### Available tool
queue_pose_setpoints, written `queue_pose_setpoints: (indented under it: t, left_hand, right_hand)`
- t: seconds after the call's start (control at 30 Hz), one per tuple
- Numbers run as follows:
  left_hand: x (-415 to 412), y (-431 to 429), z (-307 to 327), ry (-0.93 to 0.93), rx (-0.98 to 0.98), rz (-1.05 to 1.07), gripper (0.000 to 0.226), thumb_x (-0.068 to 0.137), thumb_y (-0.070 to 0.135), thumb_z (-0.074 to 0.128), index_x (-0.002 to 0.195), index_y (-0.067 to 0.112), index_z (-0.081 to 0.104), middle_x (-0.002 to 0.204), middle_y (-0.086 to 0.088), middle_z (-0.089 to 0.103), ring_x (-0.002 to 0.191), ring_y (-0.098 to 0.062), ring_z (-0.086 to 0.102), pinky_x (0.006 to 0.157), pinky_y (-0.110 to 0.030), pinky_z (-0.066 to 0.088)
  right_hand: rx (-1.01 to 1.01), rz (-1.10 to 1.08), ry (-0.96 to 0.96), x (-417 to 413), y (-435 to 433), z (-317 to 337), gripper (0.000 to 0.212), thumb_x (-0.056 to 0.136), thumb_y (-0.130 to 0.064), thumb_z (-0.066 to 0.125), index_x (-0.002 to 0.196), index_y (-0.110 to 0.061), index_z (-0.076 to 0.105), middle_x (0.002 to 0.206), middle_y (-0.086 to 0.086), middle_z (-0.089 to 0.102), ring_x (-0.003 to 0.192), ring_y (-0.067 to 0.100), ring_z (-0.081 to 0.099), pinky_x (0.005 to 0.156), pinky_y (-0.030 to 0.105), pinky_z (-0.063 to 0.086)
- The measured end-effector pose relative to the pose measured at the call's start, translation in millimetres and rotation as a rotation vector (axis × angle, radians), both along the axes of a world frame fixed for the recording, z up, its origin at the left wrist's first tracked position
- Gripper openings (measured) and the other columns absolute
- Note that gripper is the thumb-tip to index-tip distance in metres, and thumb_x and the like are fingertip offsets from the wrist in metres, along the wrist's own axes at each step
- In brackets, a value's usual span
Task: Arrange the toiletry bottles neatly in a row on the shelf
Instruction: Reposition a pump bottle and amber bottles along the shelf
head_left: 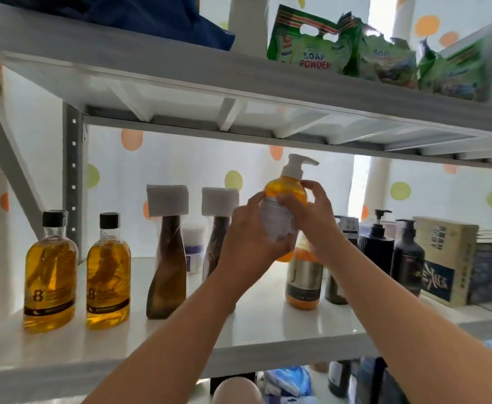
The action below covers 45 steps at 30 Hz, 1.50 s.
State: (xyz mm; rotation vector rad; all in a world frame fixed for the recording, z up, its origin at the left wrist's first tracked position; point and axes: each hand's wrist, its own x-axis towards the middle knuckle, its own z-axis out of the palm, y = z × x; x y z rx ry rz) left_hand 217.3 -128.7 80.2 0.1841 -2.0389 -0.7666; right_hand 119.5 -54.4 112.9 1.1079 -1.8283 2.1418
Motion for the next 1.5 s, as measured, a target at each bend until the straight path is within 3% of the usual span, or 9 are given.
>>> queue_pose_setpoints:
  t: [0.17,0.3,0.47,0.63,0.83,1.07,1.17,1.3,1.5]
  left_hand:
    - [-9,-6,-31,-0.053,0.166,-0.063,0.088,0.071,0.041,0.078,0.142,0.024,0.029,0.130,0.002,0.056,0.100,-0.008,0.052,0.085,-0.024,0.047]
    - [-15,-7,-58,-0.013,0.224,-0.071,0.088,0.065,0.042,0.082,0.138,0.028,0.034,0.129,0.004,0.056,0.111,-0.015,0.056,0.089,-0.029,0.052]
    - [-25,-3,-95,0.066,0.383,-0.091,0.081,0.061,0.032,0.086,0.127,0.041,0.039,0.111,0.015,0.056,0.099,-0.004,0.058,0.079,-0.023,0.054]
    - [-31,0,-113,0.036,0.431,-0.049,0.076,0.065,0.021,0.083,0.120,0.045,0.037,0.097,0.028,0.053,0.086,0.012,0.054,0.067,-0.006,0.044]
    - [-34,-5,-118,-0.035,0.432,0.080,0.079,0.067,0.017,0.081,0.130,0.035,0.038,0.126,0.003,0.058,0.107,-0.010,0.058,0.089,-0.031,0.054]
    - [-41,6,-117,-0.115,0.303,0.227,0.088,0.075,0.029,0.075,0.146,0.027,0.023,0.127,0.001,0.060,0.108,-0.010,0.058,0.083,-0.023,0.044]
    - [-41,10,-119,-0.113,0.257,0.303,0.081,0.074,0.040,0.073,0.143,0.031,0.031,0.120,0.004,0.066,0.108,-0.014,0.063,0.084,-0.027,0.050]
    - [-37,13,-120,-0.113,0.255,0.469,0.055,0.081,0.037,0.065,0.132,0.020,0.049,0.120,-0.001,0.067,0.105,-0.016,0.065,0.084,-0.028,0.053]
    - [-34,15,-114,-0.122,0.285,0.589,0.032,0.090,0.030,0.054,0.116,0.014,0.062,0.111,-0.003,0.070,0.097,-0.017,0.064,0.070,-0.019,0.039]
  right_hand:
    - [0.077,-0.013,-0.027,-5,-1,-34,0.051,0.075,-0.021,0.076,0.119,-0.027,0.050,0.105,0.010,0.065,0.089,0.023,0.067,0.069,0.034,0.058]
    - [0.119,-0.024,-0.010,-5,3,-53,0.057,0.075,-0.026,0.077,0.124,-0.030,0.049,0.115,0.003,0.058,0.095,0.016,0.062,0.063,0.024,0.053]
    - [0.170,0.036,0.027,-10,6,-76,0.061,0.073,-0.017,0.080,0.126,-0.026,0.051,0.116,0.003,0.060,0.092,0.010,0.062,0.071,0.020,0.055]
    - [0.170,0.144,-0.028,-22,1,-103,0.055,0.066,-0.020,0.083,0.105,-0.046,0.054,0.120,0.007,0.061,0.106,0.024,0.063,0.090,0.044,0.054]
    - [0.245,0.250,-0.027,-27,-3,-112,0.065,0.077,-0.024,0.076,0.130,-0.039,0.043,0.119,-0.005,0.059,0.110,0.016,0.060,0.096,0.038,0.051]
    - [0.358,0.267,-0.025,-35,-4,-112,0.075,0.089,-0.013,0.062,0.148,-0.032,0.021,0.119,-0.003,0.057,0.106,0.012,0.056,0.091,0.025,0.049]
    - [0.303,0.252,-0.122,-32,1,-123,0.064,0.092,-0.009,0.054,0.147,-0.025,0.026,0.127,-0.003,0.054,0.106,0.009,0.052,0.096,0.030,0.048]
    - [0.184,0.288,-0.460,-24,9,-134,0.042,0.093,-0.001,0.039,0.133,-0.013,0.047,0.119,0.005,0.058,0.095,0.014,0.057,0.072,0.020,0.049]
    - [0.296,0.197,-0.509,-22,4,-146,0.045,0.089,-0.007,0.034,0.130,-0.018,0.051,0.124,0.007,0.059,0.114,0.023,0.055,0.098,0.041,0.049]
